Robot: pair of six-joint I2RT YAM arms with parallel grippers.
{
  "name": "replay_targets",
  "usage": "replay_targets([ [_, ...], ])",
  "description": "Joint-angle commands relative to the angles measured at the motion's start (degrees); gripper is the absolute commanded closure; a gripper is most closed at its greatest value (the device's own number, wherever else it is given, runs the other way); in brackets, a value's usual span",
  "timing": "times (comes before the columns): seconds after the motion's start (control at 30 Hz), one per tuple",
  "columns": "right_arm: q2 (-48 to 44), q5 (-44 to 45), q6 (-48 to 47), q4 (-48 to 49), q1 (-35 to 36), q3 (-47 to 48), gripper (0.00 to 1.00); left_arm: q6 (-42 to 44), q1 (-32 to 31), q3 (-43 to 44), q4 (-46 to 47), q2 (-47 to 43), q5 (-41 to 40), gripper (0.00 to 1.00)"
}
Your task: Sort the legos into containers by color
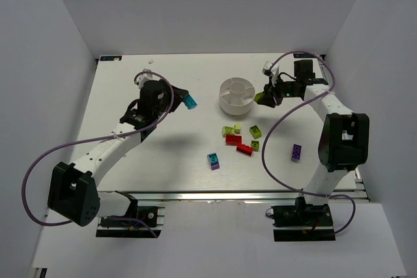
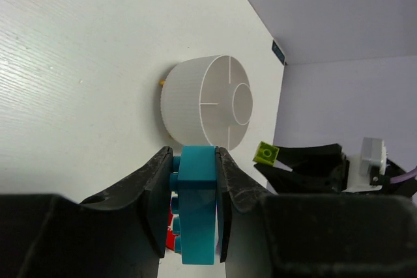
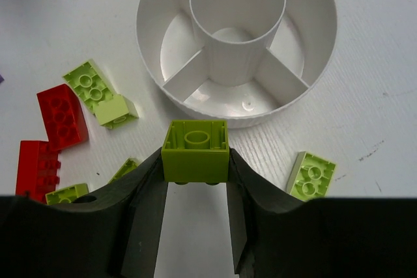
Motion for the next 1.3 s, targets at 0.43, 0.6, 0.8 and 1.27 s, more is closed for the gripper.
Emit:
replay_targets([
  [0.43,4.47,0.96,1.77,3.75,4.05,6.19,1.00,6.17,0.01,-0.51,0.31,-1.95,2.08,1.00],
  [0.6,5.70,2.54,4.05,6.38,4.31,6.63,0.95,6.44,0.01,-0.51,1.10,-1.24,3.22,1.00],
  [0.8,7.11,3.69,5.37,7.26,4.84,8.03,0.87,6.61,0.01,-0.69,1.98,-1.06,4.10,1.00],
  [1.27,8.08,8.09,5.29,6.48,6.34,8.65,0.50,10.29,-0.52,4.31,0.93,3.05,5.68,1.00],
])
